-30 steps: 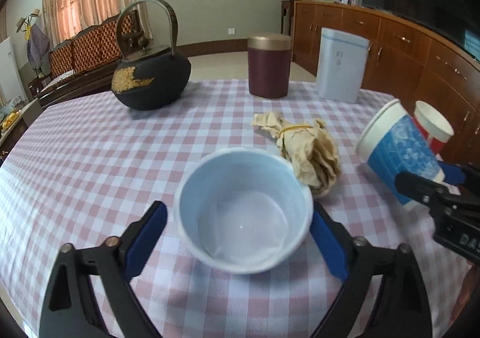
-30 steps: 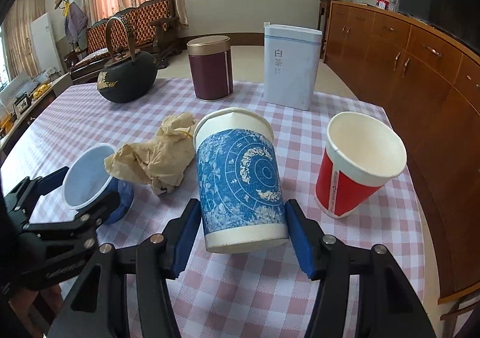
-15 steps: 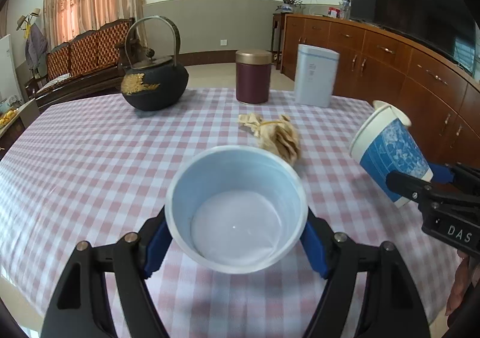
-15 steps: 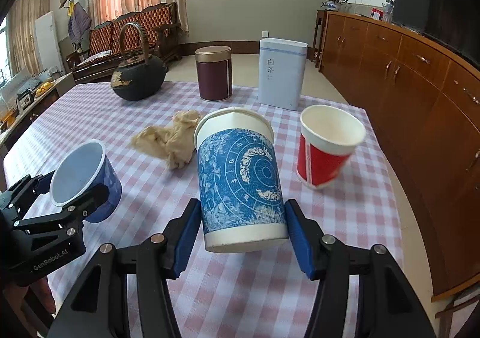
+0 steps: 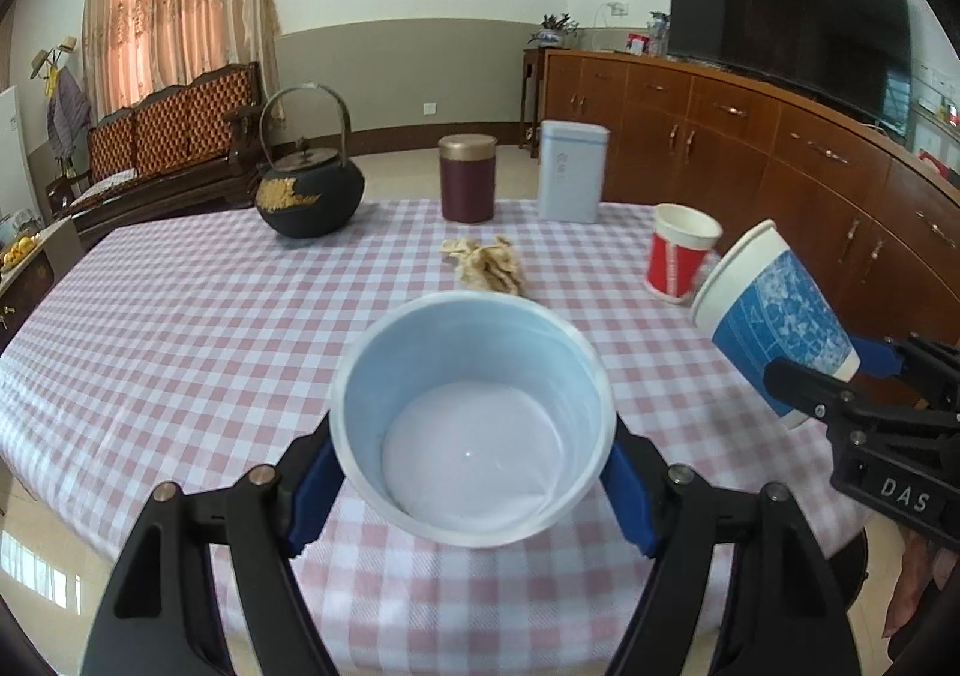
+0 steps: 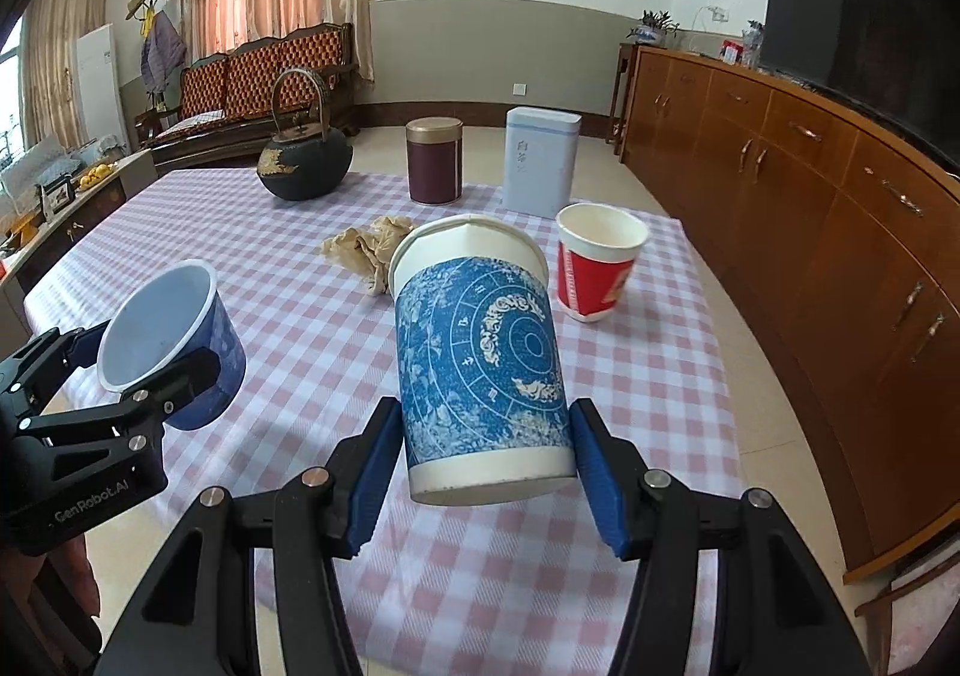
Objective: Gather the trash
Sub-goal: 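Lift both cups and carry them toward the black bucket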
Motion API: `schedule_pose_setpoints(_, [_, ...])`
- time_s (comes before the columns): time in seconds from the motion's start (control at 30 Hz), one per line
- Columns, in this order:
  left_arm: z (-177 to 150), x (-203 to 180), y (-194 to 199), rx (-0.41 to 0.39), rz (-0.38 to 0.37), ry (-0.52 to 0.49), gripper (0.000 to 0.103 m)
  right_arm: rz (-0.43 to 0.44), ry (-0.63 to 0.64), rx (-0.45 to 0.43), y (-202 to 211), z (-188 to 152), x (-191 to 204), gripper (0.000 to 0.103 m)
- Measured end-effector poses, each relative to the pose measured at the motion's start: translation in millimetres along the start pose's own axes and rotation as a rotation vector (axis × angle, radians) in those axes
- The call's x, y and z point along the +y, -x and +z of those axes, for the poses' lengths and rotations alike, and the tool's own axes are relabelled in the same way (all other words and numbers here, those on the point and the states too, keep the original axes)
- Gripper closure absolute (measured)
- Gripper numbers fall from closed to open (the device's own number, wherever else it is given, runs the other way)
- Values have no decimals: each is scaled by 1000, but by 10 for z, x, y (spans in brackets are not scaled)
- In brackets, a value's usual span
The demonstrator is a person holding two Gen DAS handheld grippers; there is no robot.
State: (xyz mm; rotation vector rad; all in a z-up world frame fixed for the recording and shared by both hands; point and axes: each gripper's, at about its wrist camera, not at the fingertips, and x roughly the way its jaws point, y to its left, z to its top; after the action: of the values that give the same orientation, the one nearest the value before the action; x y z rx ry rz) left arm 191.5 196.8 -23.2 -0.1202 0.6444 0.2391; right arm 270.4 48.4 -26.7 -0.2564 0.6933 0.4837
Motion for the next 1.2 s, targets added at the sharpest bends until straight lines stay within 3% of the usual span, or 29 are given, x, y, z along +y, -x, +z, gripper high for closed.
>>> schedule_pose_setpoints(0.57, [-112,-418,616,-65,-62,-59,27,-48,-37,-55,788,-370,-250,44])
schedule_pose_setpoints(1.2, [-249,-1284,830,-81,-207,-160,27,-183,-152,-55,1369,-862,-1029,44])
